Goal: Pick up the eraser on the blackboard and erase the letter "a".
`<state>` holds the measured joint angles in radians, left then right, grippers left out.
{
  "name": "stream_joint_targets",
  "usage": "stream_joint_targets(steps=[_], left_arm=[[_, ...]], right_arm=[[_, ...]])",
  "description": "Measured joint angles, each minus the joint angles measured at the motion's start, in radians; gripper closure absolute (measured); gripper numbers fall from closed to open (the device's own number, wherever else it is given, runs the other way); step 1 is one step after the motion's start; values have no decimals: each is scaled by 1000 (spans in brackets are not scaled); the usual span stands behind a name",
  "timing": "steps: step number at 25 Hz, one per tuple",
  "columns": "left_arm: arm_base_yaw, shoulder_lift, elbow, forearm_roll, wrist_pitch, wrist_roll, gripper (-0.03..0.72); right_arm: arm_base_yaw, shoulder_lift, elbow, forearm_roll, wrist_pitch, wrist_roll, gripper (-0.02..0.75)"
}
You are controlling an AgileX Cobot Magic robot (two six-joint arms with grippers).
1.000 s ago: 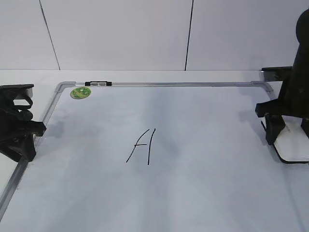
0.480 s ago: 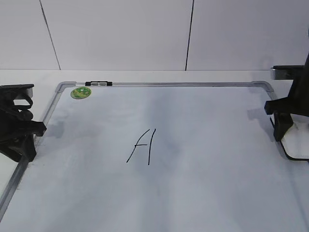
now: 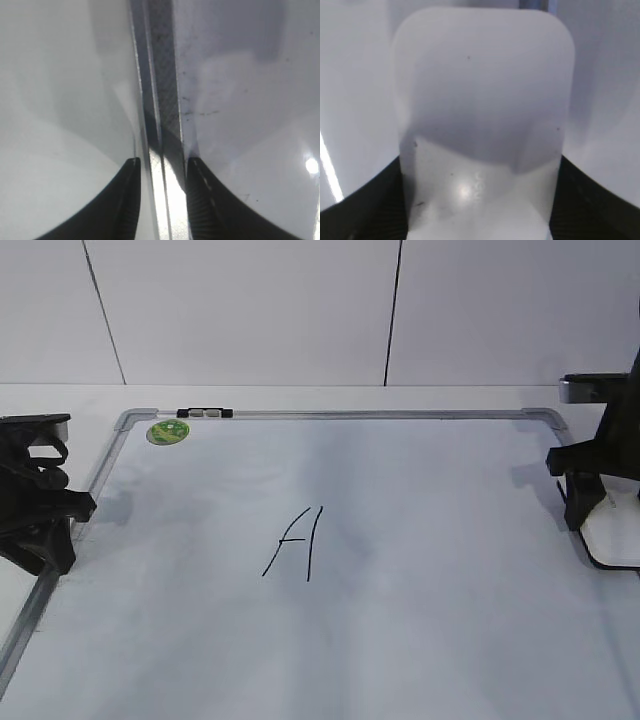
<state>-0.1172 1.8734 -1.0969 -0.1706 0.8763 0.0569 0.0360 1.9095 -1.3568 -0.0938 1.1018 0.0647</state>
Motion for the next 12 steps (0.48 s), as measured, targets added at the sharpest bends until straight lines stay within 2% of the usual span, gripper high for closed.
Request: stream_joint_targets(steps=[12], left_arm=[[0,0,0,0,0,0,452]], right_arm=[[0,0,0,-8,10,-5,215]])
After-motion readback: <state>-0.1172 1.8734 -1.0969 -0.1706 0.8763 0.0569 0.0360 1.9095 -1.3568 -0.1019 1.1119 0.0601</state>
